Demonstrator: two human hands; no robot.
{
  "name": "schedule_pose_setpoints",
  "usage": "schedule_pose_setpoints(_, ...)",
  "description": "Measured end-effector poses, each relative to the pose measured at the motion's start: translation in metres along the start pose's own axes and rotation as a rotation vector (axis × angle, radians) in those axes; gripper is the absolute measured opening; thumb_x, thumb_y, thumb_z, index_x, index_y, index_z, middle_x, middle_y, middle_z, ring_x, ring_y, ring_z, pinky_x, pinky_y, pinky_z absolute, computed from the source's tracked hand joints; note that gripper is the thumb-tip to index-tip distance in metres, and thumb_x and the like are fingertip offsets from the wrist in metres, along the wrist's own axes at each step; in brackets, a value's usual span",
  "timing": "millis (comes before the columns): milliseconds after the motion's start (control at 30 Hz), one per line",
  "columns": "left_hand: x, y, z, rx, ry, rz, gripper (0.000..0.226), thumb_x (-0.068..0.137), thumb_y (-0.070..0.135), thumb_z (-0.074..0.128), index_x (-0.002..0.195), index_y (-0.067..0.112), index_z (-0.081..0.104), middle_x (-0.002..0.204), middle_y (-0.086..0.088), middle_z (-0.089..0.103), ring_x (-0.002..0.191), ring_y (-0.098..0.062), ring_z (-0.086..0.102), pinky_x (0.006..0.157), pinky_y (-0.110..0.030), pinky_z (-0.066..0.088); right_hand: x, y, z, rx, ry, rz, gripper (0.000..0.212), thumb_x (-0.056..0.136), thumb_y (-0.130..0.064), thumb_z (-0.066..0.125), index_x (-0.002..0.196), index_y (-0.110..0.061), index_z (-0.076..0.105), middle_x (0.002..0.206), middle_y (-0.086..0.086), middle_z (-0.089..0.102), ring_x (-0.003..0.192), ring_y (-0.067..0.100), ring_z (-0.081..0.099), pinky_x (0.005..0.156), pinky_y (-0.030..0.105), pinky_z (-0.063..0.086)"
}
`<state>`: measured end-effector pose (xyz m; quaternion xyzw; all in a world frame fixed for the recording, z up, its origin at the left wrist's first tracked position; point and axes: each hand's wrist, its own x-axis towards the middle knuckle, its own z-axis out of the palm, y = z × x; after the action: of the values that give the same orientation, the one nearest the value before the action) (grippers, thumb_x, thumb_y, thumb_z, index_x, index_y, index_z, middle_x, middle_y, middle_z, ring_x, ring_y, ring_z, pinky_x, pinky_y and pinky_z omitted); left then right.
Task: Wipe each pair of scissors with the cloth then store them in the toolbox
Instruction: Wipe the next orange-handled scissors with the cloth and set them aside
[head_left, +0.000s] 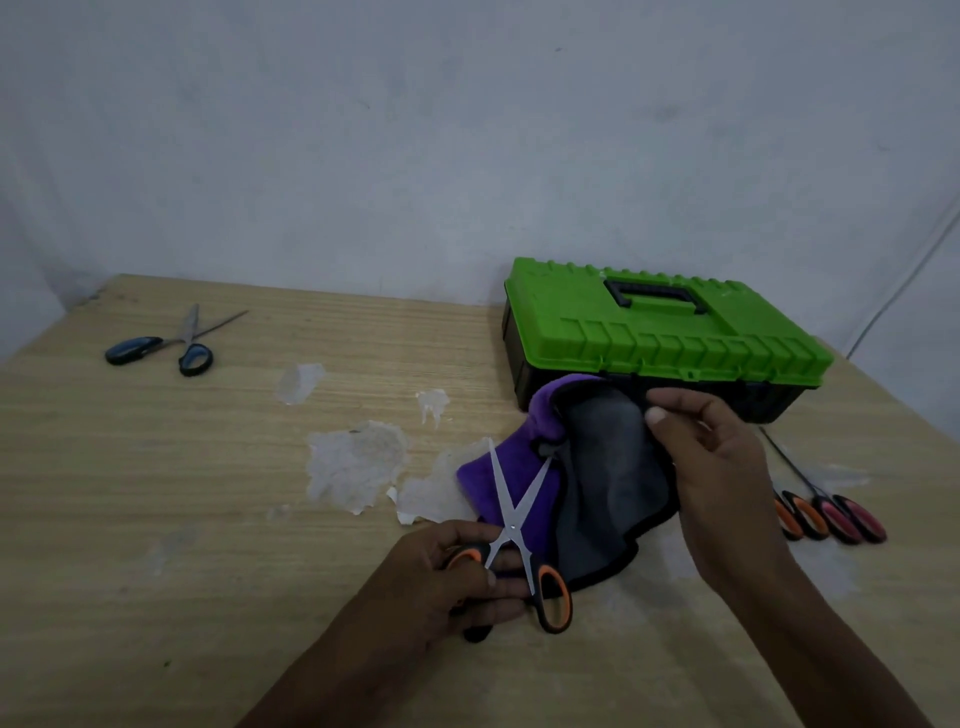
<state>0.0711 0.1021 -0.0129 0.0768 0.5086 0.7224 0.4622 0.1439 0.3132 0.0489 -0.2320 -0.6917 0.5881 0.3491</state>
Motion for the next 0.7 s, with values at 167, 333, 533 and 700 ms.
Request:
schedule_pose_setpoints(167,0.002,0.0,0.001,-0.029,0.023,-0.021,0.021,0.095,-0.005,0.052,0.114,-0.005,0.062,0.102,-0.022,0.075,0.09,-0.036,0.075,0.07,-0.035,0.063,-0.027,0.003,0.015,-0.305,-0.457,-0.103,0.014,0.089,-0.011,0.063,0.099,-0.021,0.065,0.083,-0.003,0.071,0.081,0.013,0.067,0.072,0.032,0.054)
schedule_pose_setpoints(333,0.002,0.001,0.0,-0.007,0.032,-0.006,0.018,0.096,-0.004,0.051,0.107,-0.007,0.065,0.099,-0.023,0.075,0.086,-0.034,0.075,0.073,-0.037,0.063,-0.044,0.023,0.023,-0.746,-0.727,-0.32,0.027,0.095,-0.037,0.053,0.12,-0.035,0.063,0.11,-0.023,0.067,0.099,-0.01,0.058,0.083,0.011,0.046)
schedule_pose_setpoints(533,0.004,0.0,-0.002,0.015,0.02,-0.005,0.019,0.096,-0.003,0.051,0.107,-0.006,0.067,0.102,-0.023,0.074,0.088,-0.034,0.075,0.073,-0.036,0.062,-0.042,0.039,0.032,-1.184,-0.689,-0.603,0.041,0.093,-0.047,0.036,0.125,-0.036,0.059,0.121,-0.023,0.063,0.116,0.008,0.056,0.089,0.03,0.047)
schedule_pose_setpoints(700,0.004,-0.002,0.0,-0.013,0.07,-0.001,0.017,0.095,-0.005,0.052,0.108,-0.005,0.063,0.1,-0.027,0.074,0.084,-0.036,0.075,0.069,-0.037,0.063,-0.018,0.043,0.055,-1.349,-0.593,-0.677,0.045,0.094,-0.043,0.031,0.122,-0.03,0.064,0.115,-0.015,0.068,0.104,0.018,0.063,0.079,0.038,0.05)
